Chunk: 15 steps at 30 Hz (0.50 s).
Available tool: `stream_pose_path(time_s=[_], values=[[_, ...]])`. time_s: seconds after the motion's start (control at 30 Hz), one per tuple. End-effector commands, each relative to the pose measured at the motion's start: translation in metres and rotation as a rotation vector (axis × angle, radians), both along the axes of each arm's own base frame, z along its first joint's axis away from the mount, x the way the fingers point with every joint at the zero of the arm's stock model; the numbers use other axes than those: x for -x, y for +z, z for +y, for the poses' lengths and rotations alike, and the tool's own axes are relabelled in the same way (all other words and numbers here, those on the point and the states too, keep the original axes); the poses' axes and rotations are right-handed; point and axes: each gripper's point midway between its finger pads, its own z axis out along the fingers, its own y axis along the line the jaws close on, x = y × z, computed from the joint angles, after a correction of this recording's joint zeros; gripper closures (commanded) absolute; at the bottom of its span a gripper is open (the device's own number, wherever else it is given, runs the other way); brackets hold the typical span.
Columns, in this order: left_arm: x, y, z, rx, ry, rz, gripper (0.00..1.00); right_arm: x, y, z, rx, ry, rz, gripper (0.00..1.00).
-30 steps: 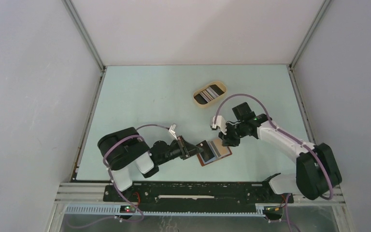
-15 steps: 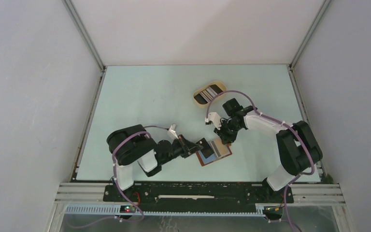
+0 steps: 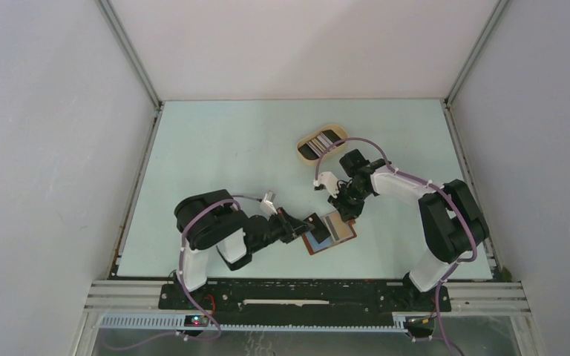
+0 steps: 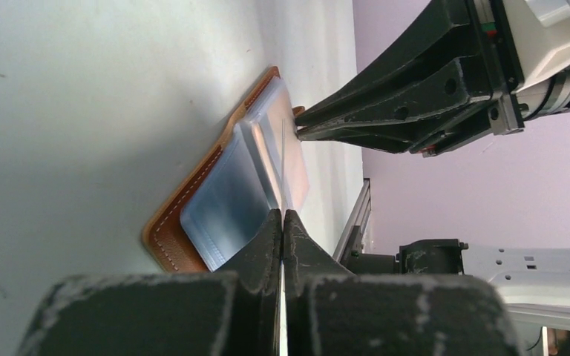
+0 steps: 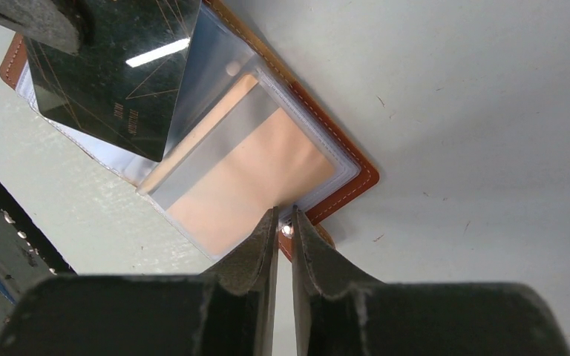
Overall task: Put the credit cards into the card holder
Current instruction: Insert the credit card into the card holder.
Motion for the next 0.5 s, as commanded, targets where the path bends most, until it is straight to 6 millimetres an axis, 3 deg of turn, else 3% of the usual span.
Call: stream_pose_path(time_s=[0.0,0.47], values=[[-0.0091,0.0067,-0.0053,0.031,0.033,-0.017,1.00,0.0008,0.0011,-0.0001,0.023,-0.005,0.020,0.82],[-0.0087,0.0089,-0.0125,0.055,0.031,0.000,1.00,0.0019,0.0017,0.0008,0.018,-0.004,0.022,0.81]])
